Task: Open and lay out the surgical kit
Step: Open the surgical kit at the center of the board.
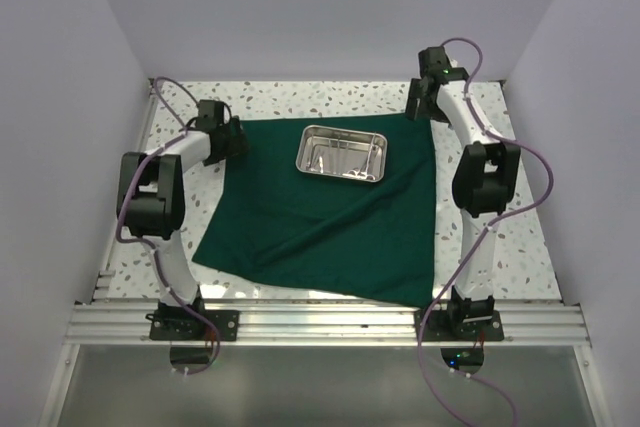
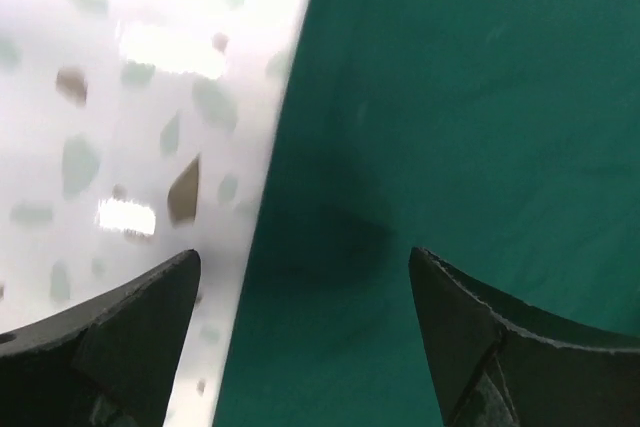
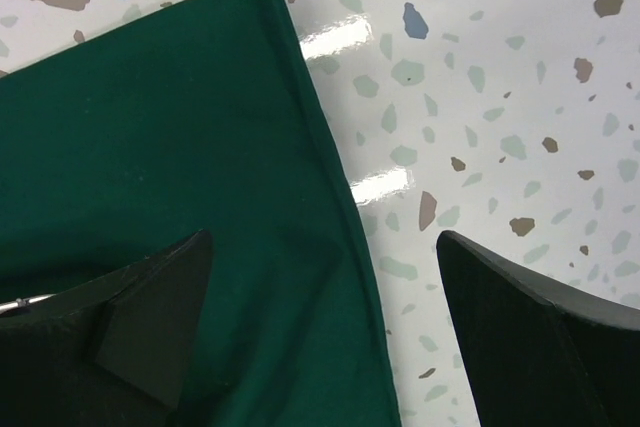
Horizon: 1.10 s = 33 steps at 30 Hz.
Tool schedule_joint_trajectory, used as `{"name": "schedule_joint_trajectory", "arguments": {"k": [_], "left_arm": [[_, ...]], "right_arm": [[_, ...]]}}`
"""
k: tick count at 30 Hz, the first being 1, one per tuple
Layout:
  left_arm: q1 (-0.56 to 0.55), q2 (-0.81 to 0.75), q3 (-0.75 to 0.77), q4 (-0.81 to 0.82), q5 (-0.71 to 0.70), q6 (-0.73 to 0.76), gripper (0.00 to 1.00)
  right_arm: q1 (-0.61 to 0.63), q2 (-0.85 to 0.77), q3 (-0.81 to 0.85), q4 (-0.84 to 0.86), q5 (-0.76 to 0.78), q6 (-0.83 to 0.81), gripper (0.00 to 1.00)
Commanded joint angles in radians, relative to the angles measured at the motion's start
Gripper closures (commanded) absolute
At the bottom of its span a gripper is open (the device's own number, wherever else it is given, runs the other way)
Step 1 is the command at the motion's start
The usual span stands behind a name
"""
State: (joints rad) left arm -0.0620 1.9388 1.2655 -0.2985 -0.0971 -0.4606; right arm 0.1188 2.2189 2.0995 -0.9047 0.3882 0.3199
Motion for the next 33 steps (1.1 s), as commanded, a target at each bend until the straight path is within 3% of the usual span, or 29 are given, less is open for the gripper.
{"name": "schedule_joint_trajectory", "arguments": {"k": [1, 5, 12, 14, 15, 17, 21, 24, 33], "left_arm": [[0.005, 0.066, 0.084, 0.183, 0.068, 0.045, 0.12], [0.017, 0.181, 0.169, 0.171, 0.059, 0.04, 0.16], [0.031, 0.35, 0.323, 0.134, 0.161, 0.057, 0.61], [0.031, 0.368, 0.362, 0.107, 0.172, 0.06, 0.75], [0.031, 0.393, 0.406, 0.092, 0.184, 0.063, 0.89], [0.031, 0.416, 0.442, 0.062, 0.204, 0.068, 1.0], [0.031, 0.445, 0.498, 0.039, 0.22, 0.089, 1.0], [0.033, 0.451, 0.518, 0.027, 0.217, 0.106, 1.0], [0.048, 0.453, 0.506, 0.024, 0.154, 0.082, 1.0]], "right_arm": [[0.001, 0.018, 0.017, 0.019, -0.037, 0.007, 0.01], [0.001, 0.042, 0.017, 0.035, -0.058, 0.018, 0.01], [-0.004, 0.093, -0.056, 0.055, -0.066, 0.036, 0.05], [-0.004, 0.128, -0.062, 0.061, -0.064, 0.045, 0.15], [-0.004, 0.142, -0.062, 0.076, -0.066, 0.048, 0.21], [-0.005, 0.18, -0.027, 0.076, -0.06, 0.056, 0.37], [-0.015, 0.298, 0.068, 0.046, -0.052, 0.062, 0.62], [-0.028, 0.332, 0.117, 0.026, -0.026, 0.058, 0.97], [-0.045, 0.324, 0.074, 0.108, -0.051, 0.041, 1.0]]}}
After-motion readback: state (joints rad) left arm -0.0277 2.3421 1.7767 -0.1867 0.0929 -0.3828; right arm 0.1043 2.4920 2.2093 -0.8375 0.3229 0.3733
